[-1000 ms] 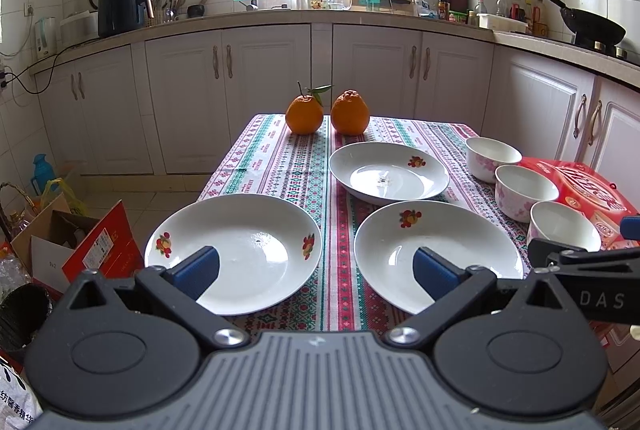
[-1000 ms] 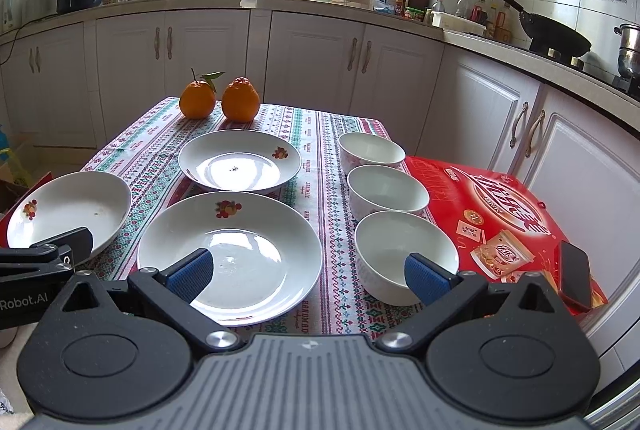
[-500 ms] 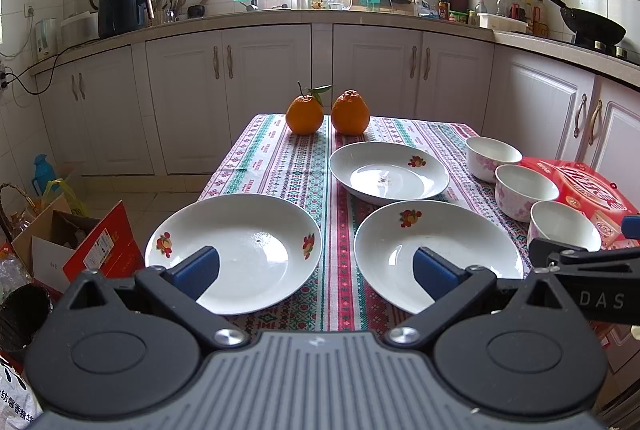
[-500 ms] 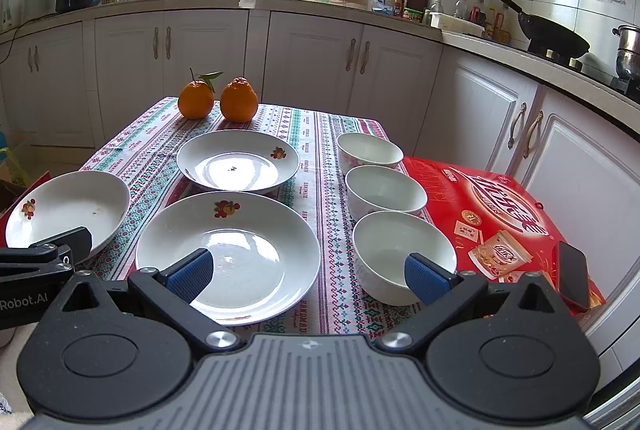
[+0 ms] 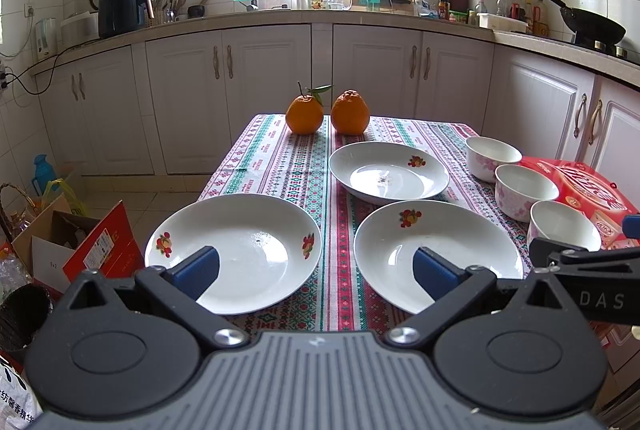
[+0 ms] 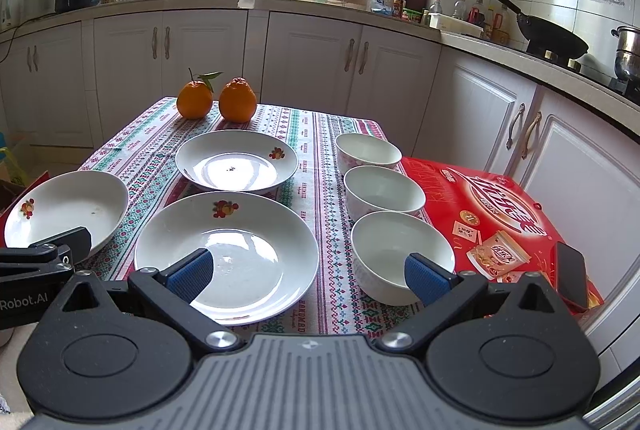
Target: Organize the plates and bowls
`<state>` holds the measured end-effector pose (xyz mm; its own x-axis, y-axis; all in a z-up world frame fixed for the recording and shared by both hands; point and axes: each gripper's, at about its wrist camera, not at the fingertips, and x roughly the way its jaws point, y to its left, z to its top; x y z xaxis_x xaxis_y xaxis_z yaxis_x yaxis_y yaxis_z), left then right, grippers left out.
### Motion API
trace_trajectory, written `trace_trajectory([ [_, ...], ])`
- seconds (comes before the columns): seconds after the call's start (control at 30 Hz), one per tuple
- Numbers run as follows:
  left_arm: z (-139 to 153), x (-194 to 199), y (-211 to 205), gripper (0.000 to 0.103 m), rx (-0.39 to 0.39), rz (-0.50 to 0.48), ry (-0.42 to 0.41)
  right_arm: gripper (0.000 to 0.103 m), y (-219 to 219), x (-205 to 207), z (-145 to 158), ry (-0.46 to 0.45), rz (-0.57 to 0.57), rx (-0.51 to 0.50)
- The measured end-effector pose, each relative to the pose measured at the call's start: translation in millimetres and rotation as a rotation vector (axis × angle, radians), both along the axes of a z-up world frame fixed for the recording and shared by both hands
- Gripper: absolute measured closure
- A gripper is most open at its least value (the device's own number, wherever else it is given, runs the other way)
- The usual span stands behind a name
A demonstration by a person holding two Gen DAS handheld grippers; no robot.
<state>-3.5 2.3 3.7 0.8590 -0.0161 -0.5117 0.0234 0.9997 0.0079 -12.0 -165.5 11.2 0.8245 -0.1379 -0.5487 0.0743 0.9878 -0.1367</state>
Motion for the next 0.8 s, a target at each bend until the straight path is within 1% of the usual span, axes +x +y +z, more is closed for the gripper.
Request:
trace_trajectory([
  [0.8,-1.2,1.5,1.4,0.001,-0.002,-0.006,0.008,0.0,0.3,2.2,0.7,0.005,0.008,-0.007],
])
